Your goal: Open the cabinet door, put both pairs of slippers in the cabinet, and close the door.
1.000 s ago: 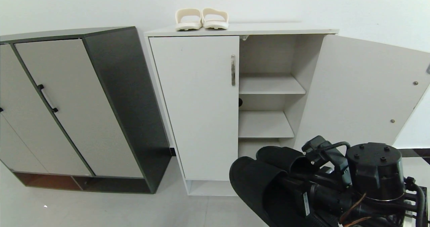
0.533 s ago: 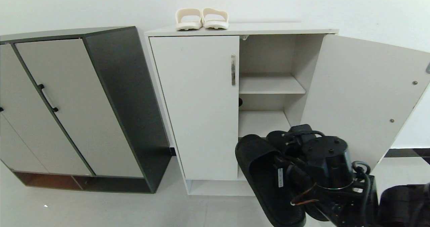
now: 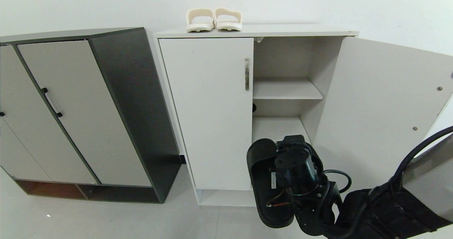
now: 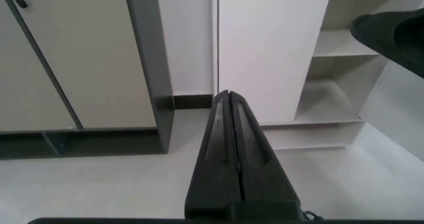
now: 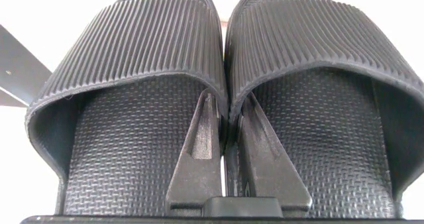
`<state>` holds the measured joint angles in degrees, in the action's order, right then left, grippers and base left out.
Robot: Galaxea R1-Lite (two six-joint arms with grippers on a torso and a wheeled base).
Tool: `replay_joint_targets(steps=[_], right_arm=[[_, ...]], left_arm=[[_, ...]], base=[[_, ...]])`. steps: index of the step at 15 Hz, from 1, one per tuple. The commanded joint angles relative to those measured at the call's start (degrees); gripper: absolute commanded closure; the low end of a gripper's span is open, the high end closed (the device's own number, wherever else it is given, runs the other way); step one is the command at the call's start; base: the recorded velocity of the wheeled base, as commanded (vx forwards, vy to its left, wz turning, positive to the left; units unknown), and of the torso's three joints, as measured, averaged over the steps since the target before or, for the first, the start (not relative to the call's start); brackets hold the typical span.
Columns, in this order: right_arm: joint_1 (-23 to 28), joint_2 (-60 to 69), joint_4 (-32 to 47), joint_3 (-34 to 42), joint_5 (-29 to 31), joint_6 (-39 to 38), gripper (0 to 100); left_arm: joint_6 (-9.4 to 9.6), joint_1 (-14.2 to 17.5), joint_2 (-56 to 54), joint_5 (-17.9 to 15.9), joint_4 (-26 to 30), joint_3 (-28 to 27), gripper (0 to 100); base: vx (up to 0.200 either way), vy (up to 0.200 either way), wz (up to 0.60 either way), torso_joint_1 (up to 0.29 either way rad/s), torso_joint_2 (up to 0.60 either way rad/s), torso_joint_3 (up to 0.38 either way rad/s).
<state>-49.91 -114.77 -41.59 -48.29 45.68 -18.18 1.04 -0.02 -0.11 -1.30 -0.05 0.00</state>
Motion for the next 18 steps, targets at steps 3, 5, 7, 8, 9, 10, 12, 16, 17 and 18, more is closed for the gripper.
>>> replay_joint_targets(steps=[3,5,7,8,9,10,12,16,17,18], right_arm=[[0.2,-2.2,-0.1,-0.9,0.1,0.0,100],[1.0,-3.3,-0.1,-2.3,0.0,0.1,100],[1.4,-4.9,-0.1,-5.3,-0.2,1.2,100],[1.5,-6.2,-0.1,-7.5,-0.3,1.6,100],[1.4,-6.7,-0.1,-8.3,-0.4,1.6,100],[1.3,-6.7,-0.2,-8.2,-0.4,1.5,100],[1.2,-7.1,-1.4,-7.7,-0.5,1.3,100],[1.1,-9.2,-3.1,-7.3,-0.5,1.4,100],[1.0,-9.3,-3.1,-7.3,-0.5,1.4,100],[0.9,-9.5,-3.1,-7.3,-0.5,1.4,100]], left_arm=[[-0.16,0.0,0.2,0.0,0.0,0.0,100],[-0.16,0.0,0.2,0.0,0.0,0.0,100],[-0.07,0.0,0.2,0.0,0.0,0.0,100],[-0.07,0.0,0.2,0.0,0.0,0.0,100],[-0.07,0.0,0.2,0.0,0.0,0.0,100],[-0.07,0.0,0.2,0.0,0.0,0.0,100],[-0.07,0.0,0.2,0.0,0.0,0.0,100],[0.02,0.0,0.2,0.0,0.0,0.0,100],[0.02,0.0,0.2,0.0,0.0,0.0,100],[-0.07,0.0,0.2,0.0,0.0,0.0,100]], base=[[0.0,-0.133,0.0,0.003,0.0,0.002],[0.0,0.0,0.0,0.0,0.0,0.0],[0.0,0.0,0.0,0.0,0.0,0.0],[0.0,0.0,0.0,0.0,0.0,0.0],[0.0,0.0,0.0,0.0,0.0,0.0],[0.0,0.0,0.0,0.0,0.0,0.0],[0.0,0.0,0.0,0.0,0.0,0.0],[0.0,0.0,0.0,0.0,0.0,0.0],[0.0,0.0,0.0,0.0,0.0,0.0],[0.0,0.0,0.0,0.0,0.0,0.0]])
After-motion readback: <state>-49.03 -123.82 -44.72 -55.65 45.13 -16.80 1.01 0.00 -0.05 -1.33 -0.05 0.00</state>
